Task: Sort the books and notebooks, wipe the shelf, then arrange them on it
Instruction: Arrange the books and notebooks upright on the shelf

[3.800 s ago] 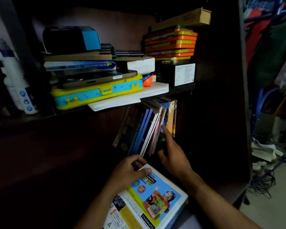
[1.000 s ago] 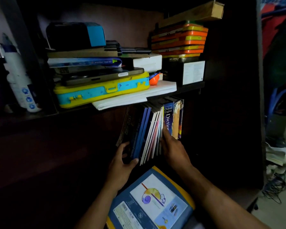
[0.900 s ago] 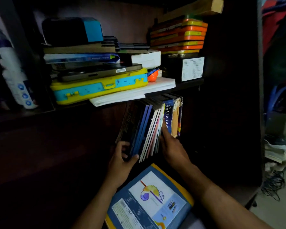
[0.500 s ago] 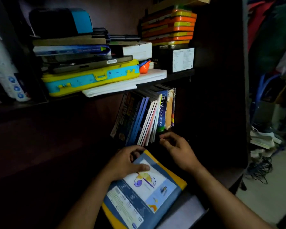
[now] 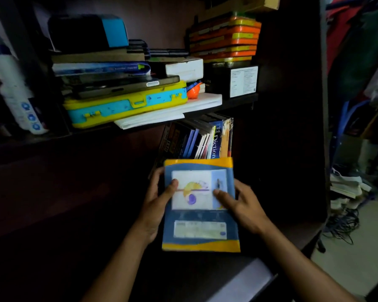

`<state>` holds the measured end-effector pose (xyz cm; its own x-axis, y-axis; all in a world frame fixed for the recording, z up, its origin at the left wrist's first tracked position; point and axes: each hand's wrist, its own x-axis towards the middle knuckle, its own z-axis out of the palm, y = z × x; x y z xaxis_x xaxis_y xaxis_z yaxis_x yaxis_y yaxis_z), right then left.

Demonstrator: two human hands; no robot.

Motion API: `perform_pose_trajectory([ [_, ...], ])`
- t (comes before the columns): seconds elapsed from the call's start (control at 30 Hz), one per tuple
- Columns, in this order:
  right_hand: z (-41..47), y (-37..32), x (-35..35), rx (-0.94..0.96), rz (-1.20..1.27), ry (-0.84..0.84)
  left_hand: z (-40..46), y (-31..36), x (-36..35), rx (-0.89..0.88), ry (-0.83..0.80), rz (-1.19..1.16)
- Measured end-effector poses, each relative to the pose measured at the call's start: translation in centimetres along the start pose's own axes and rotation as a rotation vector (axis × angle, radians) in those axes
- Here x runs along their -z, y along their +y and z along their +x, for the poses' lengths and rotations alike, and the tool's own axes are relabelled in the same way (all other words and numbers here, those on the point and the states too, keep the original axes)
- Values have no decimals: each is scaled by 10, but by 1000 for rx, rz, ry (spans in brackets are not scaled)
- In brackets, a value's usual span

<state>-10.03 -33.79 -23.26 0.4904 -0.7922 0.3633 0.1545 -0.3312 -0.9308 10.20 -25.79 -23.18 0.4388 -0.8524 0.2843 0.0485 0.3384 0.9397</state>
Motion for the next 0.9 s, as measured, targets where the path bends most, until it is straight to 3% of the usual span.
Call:
perform_pose_trajectory([
  [0.1, 1, 2, 6, 129, 75, 339, 4, -4, 13, -38, -60, 229],
  [0.2, 0, 2, 13, 231, -47, 665, 3, -7, 11, -49, -48, 369],
  [0.3, 4, 1, 22, 191, -140, 773, 3, -15, 10, -127, 0, 565],
  [0.43, 6, 5, 21, 157, -322, 725, 7, -20, 15, -69, 29, 575],
  [0.57, 4, 5, 12, 235, -541, 501, 9, -23, 17, -26, 39, 470],
  [0.7, 12, 5, 19, 178, -532, 443, 12, -25, 19, 3, 32, 465],
  [0.9, 9, 5, 11, 234, -485, 215, 12, -22, 19, -8, 46, 469],
])
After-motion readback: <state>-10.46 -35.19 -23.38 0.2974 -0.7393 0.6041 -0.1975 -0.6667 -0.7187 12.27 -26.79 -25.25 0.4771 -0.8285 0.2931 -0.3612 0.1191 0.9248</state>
